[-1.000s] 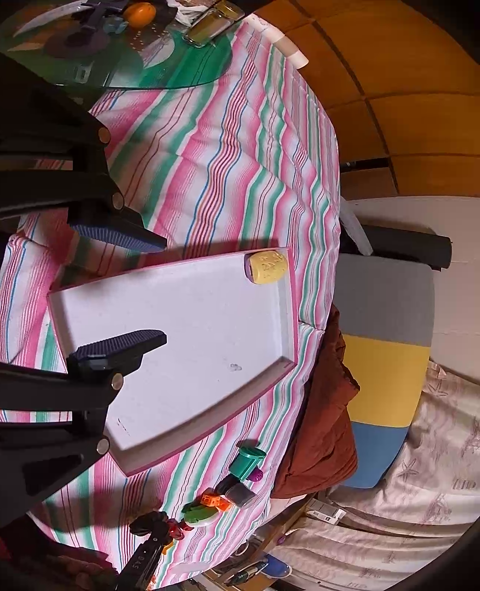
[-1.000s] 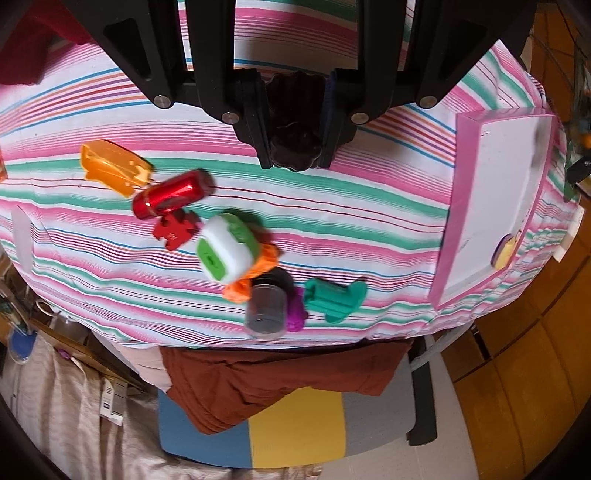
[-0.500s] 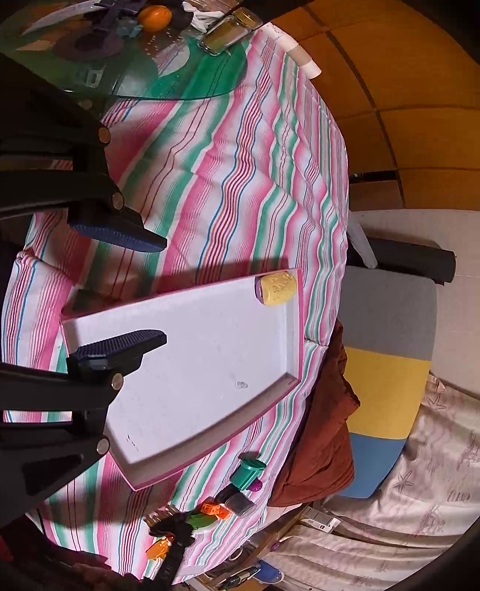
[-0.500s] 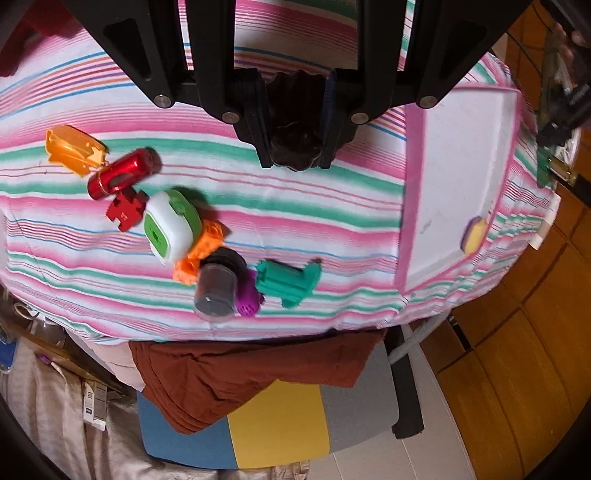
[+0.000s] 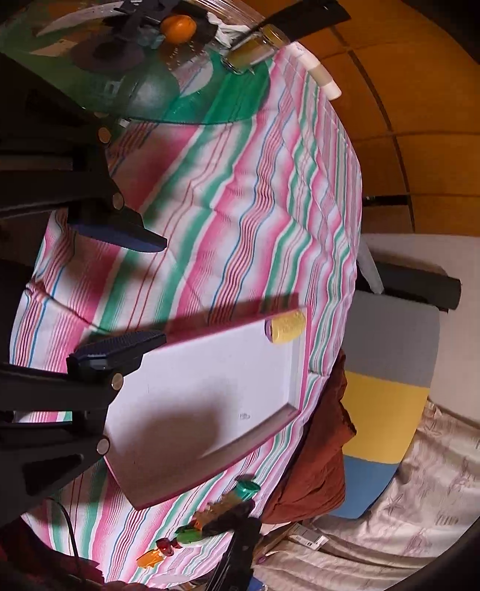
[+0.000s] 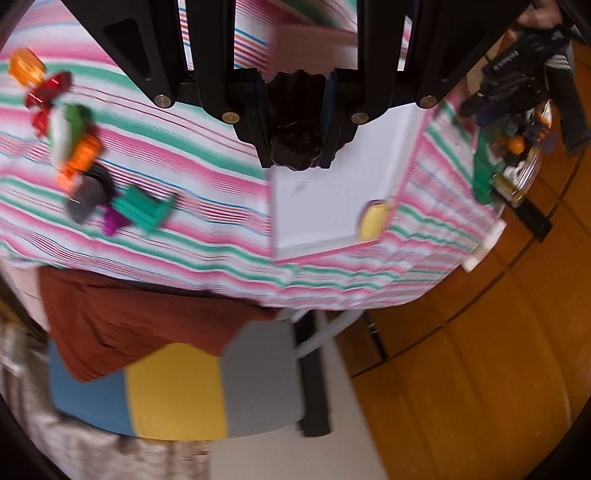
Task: Organize rigid objects
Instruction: 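Carry the brown piece toward the tray with the right tool while left withdraws, then lower the brown flower piece into the tray and open the right tool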
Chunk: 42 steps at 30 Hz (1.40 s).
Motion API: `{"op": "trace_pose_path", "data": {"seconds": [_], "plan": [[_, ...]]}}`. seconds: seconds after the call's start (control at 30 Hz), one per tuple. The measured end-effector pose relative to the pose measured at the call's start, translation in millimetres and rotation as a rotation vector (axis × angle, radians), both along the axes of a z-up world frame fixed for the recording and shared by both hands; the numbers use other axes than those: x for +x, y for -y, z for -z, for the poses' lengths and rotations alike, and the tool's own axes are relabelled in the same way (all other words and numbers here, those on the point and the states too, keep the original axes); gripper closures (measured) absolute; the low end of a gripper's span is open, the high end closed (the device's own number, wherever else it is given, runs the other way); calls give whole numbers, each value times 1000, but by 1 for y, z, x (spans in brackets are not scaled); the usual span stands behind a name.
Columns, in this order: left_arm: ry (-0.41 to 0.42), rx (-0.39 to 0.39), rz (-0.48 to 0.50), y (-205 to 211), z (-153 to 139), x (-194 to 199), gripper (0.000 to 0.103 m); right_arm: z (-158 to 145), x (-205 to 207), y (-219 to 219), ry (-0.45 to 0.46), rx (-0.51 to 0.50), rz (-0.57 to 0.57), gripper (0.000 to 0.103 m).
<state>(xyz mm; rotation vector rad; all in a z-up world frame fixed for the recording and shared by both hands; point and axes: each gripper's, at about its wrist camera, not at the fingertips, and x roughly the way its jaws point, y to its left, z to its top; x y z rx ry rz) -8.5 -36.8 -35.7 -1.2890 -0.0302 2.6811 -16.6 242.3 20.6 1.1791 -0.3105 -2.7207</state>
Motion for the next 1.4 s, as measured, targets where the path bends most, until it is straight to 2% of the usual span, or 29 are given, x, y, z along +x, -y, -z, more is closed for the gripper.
{"op": "trace_pose_path", "data": {"seconds": [0.2,0.43,0.63,0.7,0.87,1.0,1.2,1.4], "plan": [[0,9,-29,12,2,-3,59,16,-37,56,43,11,-99,79],[5,14,-53,21,5,-5,59,41,-80,107,87,64,-129,79],[14,24,-62,26,9,-8,59,65,-113,128,132,87,-106,79],[14,27,-63,27,9,-8,59,65,-116,134,113,117,-99,78],[14,31,-62,27,9,-8,59,63,-115,140,110,118,-121,77],[9,32,-63,28,8,-8,59,64,-111,137,116,98,-124,51],[7,24,-60,26,8,-6,59,60,-99,125,103,71,-96,44],[5,13,-51,21,8,-4,59,51,-83,110,74,63,-72,43]]}}
